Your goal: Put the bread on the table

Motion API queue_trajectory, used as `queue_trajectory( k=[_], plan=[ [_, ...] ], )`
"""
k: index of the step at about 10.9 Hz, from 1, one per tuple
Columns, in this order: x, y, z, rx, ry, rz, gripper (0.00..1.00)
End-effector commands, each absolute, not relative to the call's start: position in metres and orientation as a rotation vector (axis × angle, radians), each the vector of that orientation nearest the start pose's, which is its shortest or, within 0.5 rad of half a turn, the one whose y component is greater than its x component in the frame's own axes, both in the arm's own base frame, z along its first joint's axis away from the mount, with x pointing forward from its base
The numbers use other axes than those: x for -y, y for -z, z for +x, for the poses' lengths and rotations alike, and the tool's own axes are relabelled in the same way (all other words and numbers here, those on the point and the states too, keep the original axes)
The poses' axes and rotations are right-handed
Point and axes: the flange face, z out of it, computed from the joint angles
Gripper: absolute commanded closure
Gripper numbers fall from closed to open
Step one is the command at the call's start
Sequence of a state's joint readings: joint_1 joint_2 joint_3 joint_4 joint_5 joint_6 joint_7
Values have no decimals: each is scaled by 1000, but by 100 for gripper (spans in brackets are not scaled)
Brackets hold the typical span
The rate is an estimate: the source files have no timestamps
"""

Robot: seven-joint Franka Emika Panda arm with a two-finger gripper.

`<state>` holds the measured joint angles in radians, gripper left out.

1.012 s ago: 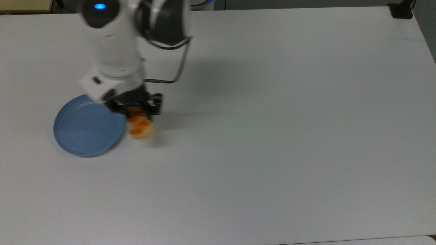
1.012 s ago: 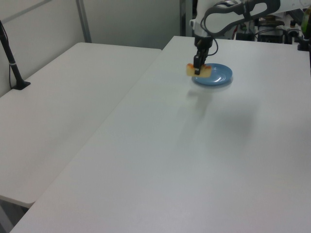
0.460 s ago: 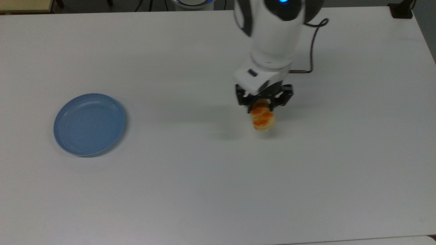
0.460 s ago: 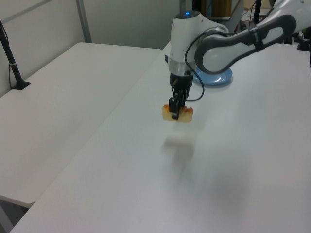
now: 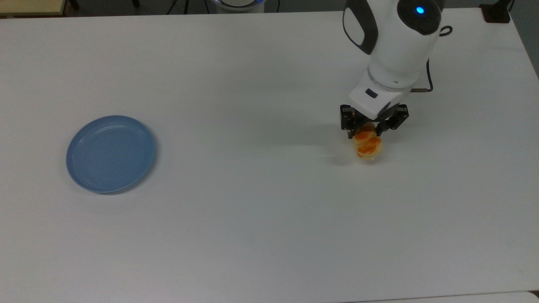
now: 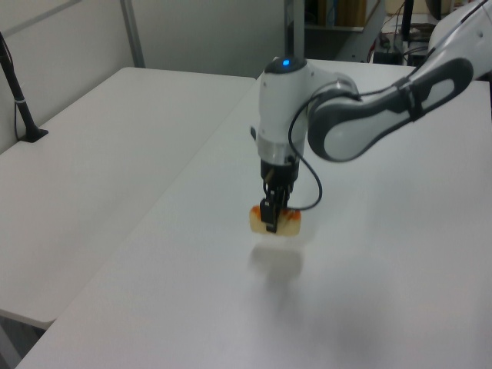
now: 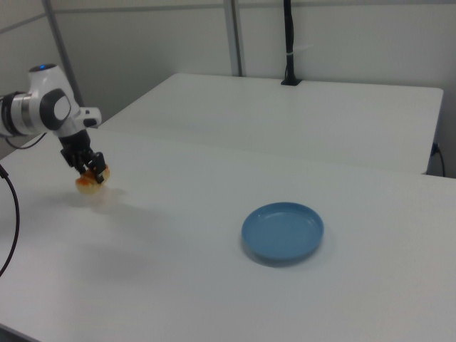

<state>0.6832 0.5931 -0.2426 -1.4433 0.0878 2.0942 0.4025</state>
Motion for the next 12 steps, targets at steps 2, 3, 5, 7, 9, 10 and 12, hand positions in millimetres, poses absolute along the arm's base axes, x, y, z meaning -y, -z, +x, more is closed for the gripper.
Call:
queue_trajectory(
  k=[2,3,5,7,9,10,12],
  plan=[
    [-364,-327,631,69,147,-3167,0],
    [-367,-329,629,79,143,-3166,0],
    [-357,-374,628,56,161,-3134,0],
    [-298,-451,620,-5,17,-3134,0],
    [-213,-499,614,21,-50,-3187,0],
    [-151,-523,619,-6,-44,-3183,0],
    [-55,-558,611,-22,-79,-3181,0]
  ],
)
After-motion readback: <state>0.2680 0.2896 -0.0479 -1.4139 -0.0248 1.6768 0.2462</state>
